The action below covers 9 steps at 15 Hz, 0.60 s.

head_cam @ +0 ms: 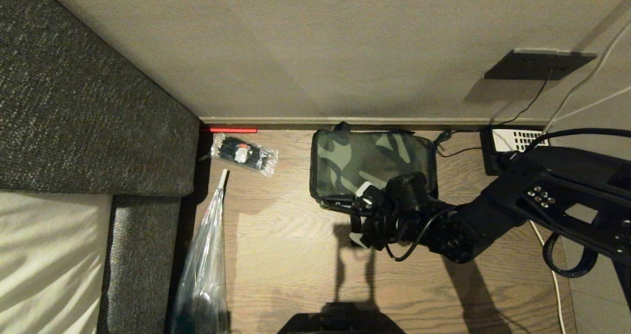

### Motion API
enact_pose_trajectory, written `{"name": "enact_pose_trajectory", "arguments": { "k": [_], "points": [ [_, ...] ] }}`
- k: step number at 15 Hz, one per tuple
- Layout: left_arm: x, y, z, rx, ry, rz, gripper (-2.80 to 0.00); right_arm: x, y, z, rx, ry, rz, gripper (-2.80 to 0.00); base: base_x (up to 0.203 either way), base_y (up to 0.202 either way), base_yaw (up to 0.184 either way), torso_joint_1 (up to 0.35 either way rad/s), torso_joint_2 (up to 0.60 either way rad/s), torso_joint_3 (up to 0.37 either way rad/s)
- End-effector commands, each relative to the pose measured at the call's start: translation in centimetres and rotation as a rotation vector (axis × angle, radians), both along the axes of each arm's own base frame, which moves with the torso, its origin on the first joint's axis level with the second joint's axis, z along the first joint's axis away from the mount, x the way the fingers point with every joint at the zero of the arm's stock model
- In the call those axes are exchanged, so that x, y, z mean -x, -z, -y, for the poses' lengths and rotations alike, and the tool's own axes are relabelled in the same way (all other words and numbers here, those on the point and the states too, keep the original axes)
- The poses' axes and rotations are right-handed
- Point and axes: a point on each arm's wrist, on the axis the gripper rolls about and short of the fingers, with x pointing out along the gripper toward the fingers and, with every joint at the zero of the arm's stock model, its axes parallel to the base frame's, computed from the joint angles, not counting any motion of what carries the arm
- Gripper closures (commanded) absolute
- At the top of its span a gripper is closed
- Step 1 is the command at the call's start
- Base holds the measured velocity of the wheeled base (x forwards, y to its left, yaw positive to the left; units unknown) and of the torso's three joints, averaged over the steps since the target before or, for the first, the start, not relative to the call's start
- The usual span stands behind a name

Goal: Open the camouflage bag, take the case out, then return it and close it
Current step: Open the top of the storage box

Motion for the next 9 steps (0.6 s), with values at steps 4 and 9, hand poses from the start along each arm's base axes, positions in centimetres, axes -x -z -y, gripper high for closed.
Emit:
{"name": "enact_pose_trajectory", "arguments": {
  "k": [4, 9],
  "points": [
    [0.0, 0.0, 0.0, 0.0, 0.0, 0.0, 0.0, -0.9, 1.5, -0.5, 0.002, 0.002, -0.007, -2.8, 0.0, 0.0, 0.0, 0.0, 0.0, 0.0],
    [0.0, 0.0, 0.0, 0.0, 0.0, 0.0, 0.0, -1.2, 2.5, -0.4, 0.017, 0.028, -0.019, -2.8, 0.0, 0.0, 0.0, 0.0, 0.0, 0.0]
  ]
}}
